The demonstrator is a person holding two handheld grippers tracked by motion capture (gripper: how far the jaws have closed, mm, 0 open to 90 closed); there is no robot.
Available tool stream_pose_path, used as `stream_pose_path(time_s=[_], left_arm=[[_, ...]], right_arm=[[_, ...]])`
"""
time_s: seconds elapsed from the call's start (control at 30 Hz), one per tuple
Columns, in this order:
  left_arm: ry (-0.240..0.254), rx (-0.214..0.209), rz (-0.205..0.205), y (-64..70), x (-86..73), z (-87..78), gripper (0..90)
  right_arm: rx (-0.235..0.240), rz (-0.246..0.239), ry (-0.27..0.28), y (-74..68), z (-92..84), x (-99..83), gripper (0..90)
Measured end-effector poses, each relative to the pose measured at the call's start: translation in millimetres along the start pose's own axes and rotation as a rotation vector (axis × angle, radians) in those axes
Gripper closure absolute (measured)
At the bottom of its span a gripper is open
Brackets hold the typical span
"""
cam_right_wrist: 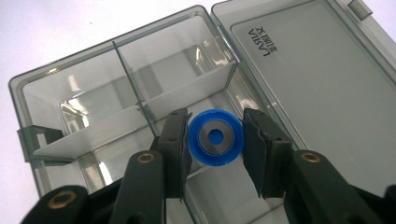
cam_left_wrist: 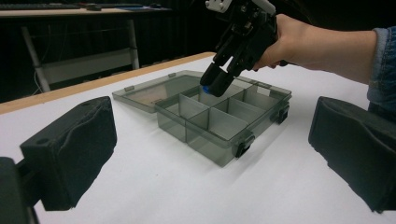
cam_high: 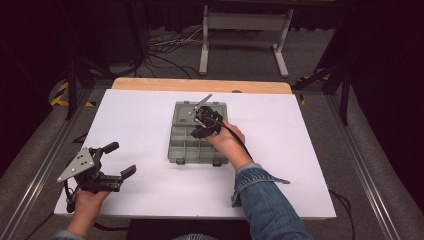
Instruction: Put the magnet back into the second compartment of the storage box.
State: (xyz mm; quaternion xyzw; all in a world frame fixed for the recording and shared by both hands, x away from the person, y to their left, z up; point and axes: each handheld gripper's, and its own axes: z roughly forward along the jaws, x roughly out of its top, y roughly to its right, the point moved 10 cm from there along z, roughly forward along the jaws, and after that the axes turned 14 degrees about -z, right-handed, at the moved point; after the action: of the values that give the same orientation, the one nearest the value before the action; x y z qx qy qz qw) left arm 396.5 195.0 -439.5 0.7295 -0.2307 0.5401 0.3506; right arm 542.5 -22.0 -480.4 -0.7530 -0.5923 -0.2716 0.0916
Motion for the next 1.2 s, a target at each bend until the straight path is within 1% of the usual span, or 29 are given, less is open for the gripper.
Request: stream_pose_path(time_s=[0.23,0.47,0.7,0.97,1.2], left_arm=[[0.002,0.0,0.0,0.1,0.1,0.3,1.8],[0.002,-0.002,-0.001,0.0,-0.1,0.7,1.8],[-0.001,-0.003,0.0,-0.3,-0.1,0.4,1.8],[-0.002,-0.004,-0.001,0.0,-0.3,0.5,1.8],[-0.002,-0.005,-0.001,0.0,-0.3,0.5,1.8]], right_arm=[[0.0,-0.013,-0.003,-1.7,6.9,2.1,62.1],[0.003,-0.014,-0.011,-2.2,12.5,2.8,62.0],[0.004,-0.021,-0.029,-2.7,17.4,3.0,61.9],[0.008,-0.031,-0.045,-4.4,20.9,2.6,61.3],[0.007,-0.032,-0.045,-4.6,20.4,2.9,58.9]])
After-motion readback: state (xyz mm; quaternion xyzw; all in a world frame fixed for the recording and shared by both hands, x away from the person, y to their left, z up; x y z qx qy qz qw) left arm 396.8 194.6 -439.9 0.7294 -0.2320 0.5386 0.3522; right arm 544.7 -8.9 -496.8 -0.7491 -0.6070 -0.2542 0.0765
